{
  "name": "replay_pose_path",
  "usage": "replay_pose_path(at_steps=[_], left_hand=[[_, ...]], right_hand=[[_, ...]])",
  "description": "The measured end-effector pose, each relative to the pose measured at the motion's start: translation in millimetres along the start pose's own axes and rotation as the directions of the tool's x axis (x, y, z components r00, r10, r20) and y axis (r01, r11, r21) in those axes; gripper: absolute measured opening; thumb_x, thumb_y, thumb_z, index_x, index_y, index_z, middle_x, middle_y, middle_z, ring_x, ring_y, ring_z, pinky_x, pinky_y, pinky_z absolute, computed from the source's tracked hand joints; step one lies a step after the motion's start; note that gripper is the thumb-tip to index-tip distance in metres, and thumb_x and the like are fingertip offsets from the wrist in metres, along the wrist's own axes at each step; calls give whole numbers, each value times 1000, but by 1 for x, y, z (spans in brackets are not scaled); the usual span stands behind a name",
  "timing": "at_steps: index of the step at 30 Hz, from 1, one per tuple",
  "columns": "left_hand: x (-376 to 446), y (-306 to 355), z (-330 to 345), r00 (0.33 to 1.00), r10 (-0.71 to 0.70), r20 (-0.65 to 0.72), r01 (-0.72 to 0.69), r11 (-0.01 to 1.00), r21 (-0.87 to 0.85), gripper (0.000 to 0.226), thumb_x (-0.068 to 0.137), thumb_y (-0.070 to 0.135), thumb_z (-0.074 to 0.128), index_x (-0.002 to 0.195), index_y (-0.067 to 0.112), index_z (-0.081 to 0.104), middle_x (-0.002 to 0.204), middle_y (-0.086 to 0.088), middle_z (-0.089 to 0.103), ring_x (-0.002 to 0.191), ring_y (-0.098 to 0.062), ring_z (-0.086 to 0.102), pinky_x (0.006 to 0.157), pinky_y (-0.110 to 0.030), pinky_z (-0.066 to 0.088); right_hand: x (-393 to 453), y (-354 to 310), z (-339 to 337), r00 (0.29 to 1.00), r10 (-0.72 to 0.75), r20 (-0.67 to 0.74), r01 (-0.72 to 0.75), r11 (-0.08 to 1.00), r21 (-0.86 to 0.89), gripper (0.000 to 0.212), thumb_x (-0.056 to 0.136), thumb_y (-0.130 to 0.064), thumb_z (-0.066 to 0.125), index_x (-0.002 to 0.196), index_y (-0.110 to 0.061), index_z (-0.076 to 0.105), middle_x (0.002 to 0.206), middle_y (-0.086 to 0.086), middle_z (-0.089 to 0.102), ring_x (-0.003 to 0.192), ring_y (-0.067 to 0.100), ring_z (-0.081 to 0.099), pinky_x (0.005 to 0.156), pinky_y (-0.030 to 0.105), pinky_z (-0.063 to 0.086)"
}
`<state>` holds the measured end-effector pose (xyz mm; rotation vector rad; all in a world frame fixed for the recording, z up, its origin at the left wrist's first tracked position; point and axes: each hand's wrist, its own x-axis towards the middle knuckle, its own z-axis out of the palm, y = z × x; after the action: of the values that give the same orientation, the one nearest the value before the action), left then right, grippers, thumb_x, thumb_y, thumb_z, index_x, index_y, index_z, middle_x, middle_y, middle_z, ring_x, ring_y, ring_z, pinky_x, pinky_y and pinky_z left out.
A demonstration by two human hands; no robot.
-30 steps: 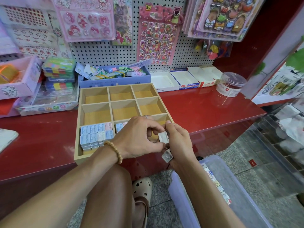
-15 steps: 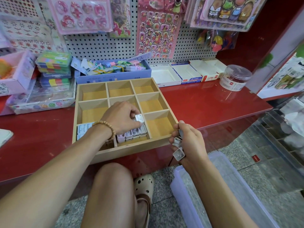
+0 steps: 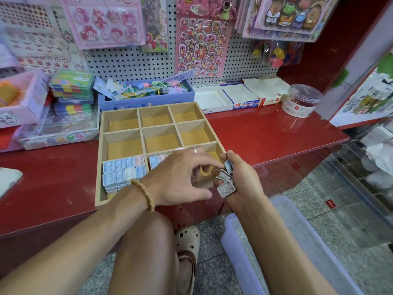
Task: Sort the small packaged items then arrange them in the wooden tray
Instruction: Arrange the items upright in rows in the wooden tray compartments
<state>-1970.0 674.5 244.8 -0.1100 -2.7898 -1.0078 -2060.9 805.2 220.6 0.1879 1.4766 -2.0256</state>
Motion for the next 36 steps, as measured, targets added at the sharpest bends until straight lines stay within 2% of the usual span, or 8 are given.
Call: replay_pose_path(at_steps=[6,10,12,18,21,26,32,36], left_hand=[[-3,11,13,996,94,1,-94,996,9,44,70,21,76,110,37,67,95,15,55,75,-8,51,75,-39,49],[-2,14,7,992,122,-39,-121,992,27,36,67,33,79,101,36,69,90,16,55,77,-9,55,75,-38,49],[-5,14,1,989,125,-85,-122,992,38,34,63,41,81,93,33,70,85,13,58,75,-9,55,71,-35,49],[-15,-45,-18,925,-255,-281,278,959,47,34,64,33,88,91,26,68,78,12,61,68,-9,57,71,-37,52],[-17,-68,-22,881,-357,-310,420,892,167,31,69,37,84,92,27,66,80,14,59,75,-11,57,71,-35,51],[-3,-78,-22,859,-402,-316,481,846,230,29,72,43,81,90,32,61,77,15,57,77,-12,56,69,-30,48],[10,-77,-15,881,-384,-275,458,839,295,28,72,44,80,89,30,62,74,14,56,75,-12,54,69,-31,48],[14,-80,-12,867,-407,-287,480,836,265,27,72,43,81,87,28,66,71,12,60,71,-11,57,64,-30,48]], right_hand=[[-7,1,8,982,134,136,-153,979,139,23,105,-28,44,97,-9,53,71,12,55,53,24,56,48,31,51],[-12,0,10,977,173,122,-192,968,160,25,105,-30,45,104,-7,55,75,13,56,56,24,57,47,31,53],[-12,1,7,987,149,61,-158,968,193,25,104,-29,49,95,-7,58,78,11,54,61,22,57,57,32,54],[-23,-2,-8,992,126,24,-127,927,352,29,107,-30,40,93,-7,49,73,13,55,66,27,60,43,24,49],[-27,-4,-16,990,107,92,-130,945,299,26,102,-21,33,103,-4,52,71,9,52,63,23,54,46,25,41],[-25,2,-24,990,72,119,-85,990,116,28,100,-11,39,117,0,59,69,4,56,57,16,53,42,23,35],[-24,7,-34,999,-5,51,11,994,-112,12,96,-16,61,103,-8,66,88,0,76,58,8,51,42,18,30],[-25,9,-40,999,-31,39,37,985,-166,7,90,-19,68,94,-12,68,99,4,77,59,10,49,43,18,28]])
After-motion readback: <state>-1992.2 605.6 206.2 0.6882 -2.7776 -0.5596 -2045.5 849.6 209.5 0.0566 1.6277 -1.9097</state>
